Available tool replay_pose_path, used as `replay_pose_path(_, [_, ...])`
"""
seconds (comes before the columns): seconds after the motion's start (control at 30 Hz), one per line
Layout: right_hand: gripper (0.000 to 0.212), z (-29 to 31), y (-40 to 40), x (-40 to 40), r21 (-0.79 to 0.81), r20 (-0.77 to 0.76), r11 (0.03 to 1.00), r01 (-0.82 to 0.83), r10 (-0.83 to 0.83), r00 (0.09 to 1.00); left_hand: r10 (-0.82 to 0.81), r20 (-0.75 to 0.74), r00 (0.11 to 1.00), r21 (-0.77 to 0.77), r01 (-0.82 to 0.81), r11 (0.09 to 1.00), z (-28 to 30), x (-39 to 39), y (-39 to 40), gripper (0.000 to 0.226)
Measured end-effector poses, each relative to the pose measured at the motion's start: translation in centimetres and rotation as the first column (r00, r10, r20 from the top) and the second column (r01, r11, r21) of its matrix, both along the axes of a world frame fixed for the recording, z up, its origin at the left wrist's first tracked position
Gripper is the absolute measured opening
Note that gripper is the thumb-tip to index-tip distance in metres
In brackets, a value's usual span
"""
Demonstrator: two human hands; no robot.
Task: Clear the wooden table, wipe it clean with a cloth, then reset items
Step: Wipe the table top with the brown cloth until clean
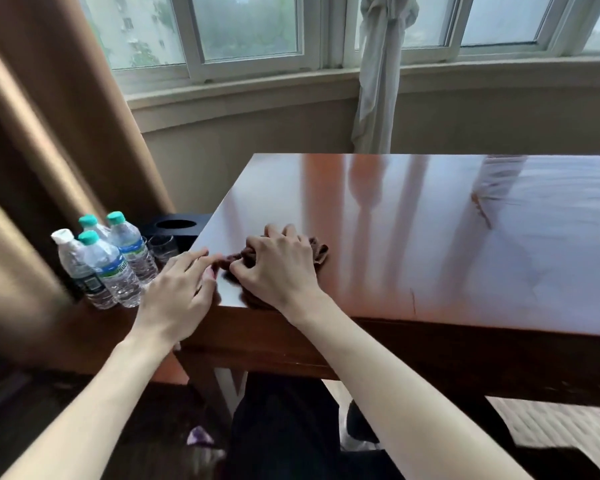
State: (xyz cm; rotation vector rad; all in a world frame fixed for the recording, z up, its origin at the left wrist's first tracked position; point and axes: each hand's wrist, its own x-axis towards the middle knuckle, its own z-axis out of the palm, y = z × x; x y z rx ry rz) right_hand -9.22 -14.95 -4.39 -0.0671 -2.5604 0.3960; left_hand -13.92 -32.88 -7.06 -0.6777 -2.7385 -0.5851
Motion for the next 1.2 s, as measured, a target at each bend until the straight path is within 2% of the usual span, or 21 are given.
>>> replay_pose_path(0.1, [0.035, -0.4, 1.0, 3.0, -0.042, 0.027, 0.979, -0.199, 0.2, 0.979, 0.011, -0.026, 1.0, 0.001, -0.01, 1.0, -0.2, 0.0, -0.1, 0.051])
replay_pose_path(0.13, [0.036, 0.1, 1.8, 2.2, -0.042, 0.072, 0.979, -0.199, 0.202, 0.977, 0.004, -0.025, 1.0, -0.005, -0.004, 1.0, -0.1, 0.0, -0.2, 0.052])
replay_pose_path(0.2, [0.036, 0.9, 4.0, -2.3, -0.002, 0.087, 0.997, -0.077, 0.077, 0.993, -0.011, 0.01, 1.0, -0.027, 0.012, 1.0, 0.3, 0.2, -0.1, 0.053])
replay_pose_path(0.27, [0.039, 1.3, 5.0, -6.7, -0.018, 0.13, 0.99, 0.14, -0.137, 0.982, -0.016, 0.042, 0.999, -0.046, 0.017, 0.999, 0.4, 0.1, 0.1, 0.058])
replay_pose_path(0.33, [0.041, 0.9, 3.9, -8.4, -0.002, 0.147, 0.973, 0.23, -0.227, 0.963, -0.012, 0.066, 0.998, -0.034, 0.014, 0.999, 0.7, -0.2, 0.8, 0.063])
replay_pose_path(0.4, [0.041, 0.8, 1.7, -6.8, 0.005, 0.127, 0.987, 0.16, -0.16, 0.979, 0.024, 0.042, 0.999, -0.003, -0.024, 1.0, 0.6, -0.1, 1.2, 0.063])
replay_pose_path(0.47, [0.039, 0.4, 0.9, -2.4, -0.009, 0.092, 1.0, -0.004, 0.005, 0.996, 0.055, -0.021, 0.998, -0.008, -0.055, 0.998, 0.3, 0.2, 1.5, 0.057])
replay_pose_path(0.53, [0.034, 0.2, 2.3, 2.7, -0.014, 0.079, 0.99, -0.14, 0.14, 0.987, 0.048, -0.001, 0.999, 0.003, -0.048, 0.999, 0.6, 0.3, 1.9, 0.052])
replay_pose_path(0.57, [0.032, 0.4, 4.1, 4.6, -0.013, 0.086, 0.991, -0.136, 0.136, 0.987, 0.032, 0.008, 0.999, 0.012, -0.032, 0.999, 0.7, 0.6, 2.2, 0.05])
replay_pose_path(0.67, [0.036, 0.3, 12.2, 5.6, 0.039, 0.07, 0.993, 0.11, -0.113, 0.991, -0.074, -0.009, 0.997, 0.003, 0.074, 0.997, 1.4, 2.1, 5.6, 0.054])
replay_pose_path(0.73, [0.036, 1.4, 16.6, 5.0, -0.002, 0.099, 0.946, 0.325, -0.323, 0.941, -0.169, 0.028, 0.985, -0.01, 0.169, 0.986, 1.9, 3.7, 9.2, 0.051])
replay_pose_path(0.8, [0.039, 1.4, 16.9, 5.9, 0.03, 0.109, 0.908, 0.417, -0.418, 0.902, -0.227, 0.056, 0.972, -0.008, 0.228, 0.974, 1.6, 5.0, 11.9, 0.05])
replay_pose_path(0.87, [0.036, 0.5, 14.3, 9.0, 0.072, 0.035, 0.926, 0.371, -0.374, 0.927, -0.23, 0.063, 0.971, -0.026, 0.232, 0.972, 1.2, 5.7, 13.1, 0.055])
replay_pose_path(0.97, [0.03, 0.2, 13.0, 12.7, -0.005, 0.051, 0.977, 0.214, -0.213, 0.976, -0.186, 0.103, 0.977, -0.028, 0.19, 0.981, 1.0, 5.6, 13.2, 0.053])
replay_pose_path(1.03, [0.035, 1.2, 16.3, 10.4, 0.01, 0.105, 0.964, 0.266, -0.266, 0.958, -0.194, 0.101, 0.976, -0.037, 0.199, 0.979, 1.1, 5.6, 13.3, 0.052])
replay_pose_path(1.13, [0.035, 2.2, 19.7, 7.6, -0.018, 0.143, 0.879, 0.476, -0.469, 0.872, -0.188, 0.117, 0.975, -0.069, 0.196, 0.978, 1.2, 5.5, 13.4, 0.051])
replay_pose_path(1.2, [0.035, 1.5, 18.0, 9.5, 0.041, 0.087, 0.902, 0.431, -0.433, 0.897, -0.182, 0.154, 0.971, -0.111, 0.2, 0.973, 1.5, 5.1, 14.0, 0.053])
